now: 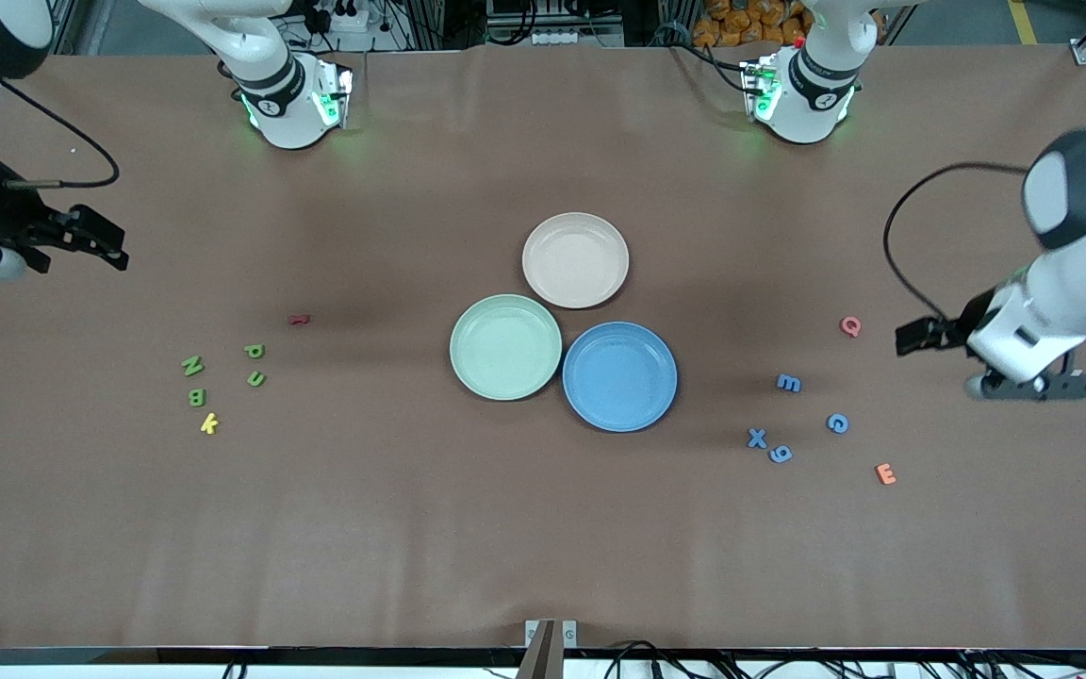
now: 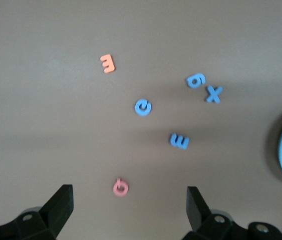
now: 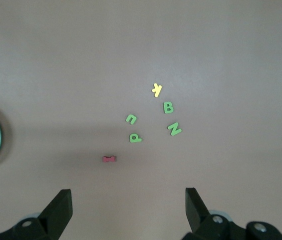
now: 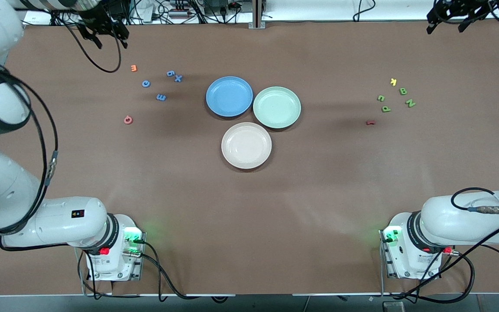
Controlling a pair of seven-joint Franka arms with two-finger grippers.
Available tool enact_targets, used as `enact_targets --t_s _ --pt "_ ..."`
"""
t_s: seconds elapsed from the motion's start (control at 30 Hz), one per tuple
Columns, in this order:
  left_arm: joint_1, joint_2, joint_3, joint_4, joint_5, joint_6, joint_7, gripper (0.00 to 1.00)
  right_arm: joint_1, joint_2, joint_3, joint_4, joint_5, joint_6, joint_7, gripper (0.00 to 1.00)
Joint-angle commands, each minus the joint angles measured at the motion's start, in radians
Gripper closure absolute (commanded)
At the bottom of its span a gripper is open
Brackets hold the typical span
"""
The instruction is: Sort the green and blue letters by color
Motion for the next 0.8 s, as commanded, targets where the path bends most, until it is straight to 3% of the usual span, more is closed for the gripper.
enact_targets --t_s 0.0,0.3,0.5,0.77 --pt "-0.008 0.100 -0.002 0.021 0.022 0.100 0.037 0.00 -0.022 0.045 0.009 -0.062 -0.003 0.080 0.102 0.00" --pt "-0.022 0.271 -0.008 0.021 0.076 0.286 0.101 0.00 0.007 0.191 0.012 -0.100 0.008 0.239 0.341 0.00" --pt "-0.048 0.350 -0.006 0.024 0.074 0.329 0.087 0.00 0.012 0.235 0.013 -0.192 0.009 0.407 0.384 0.00" --pt "-0.045 0.411 -0.005 0.024 0.166 0.444 0.097 0.00 0.026 0.349 0.013 -0.192 0.020 0.514 0.527 0.01"
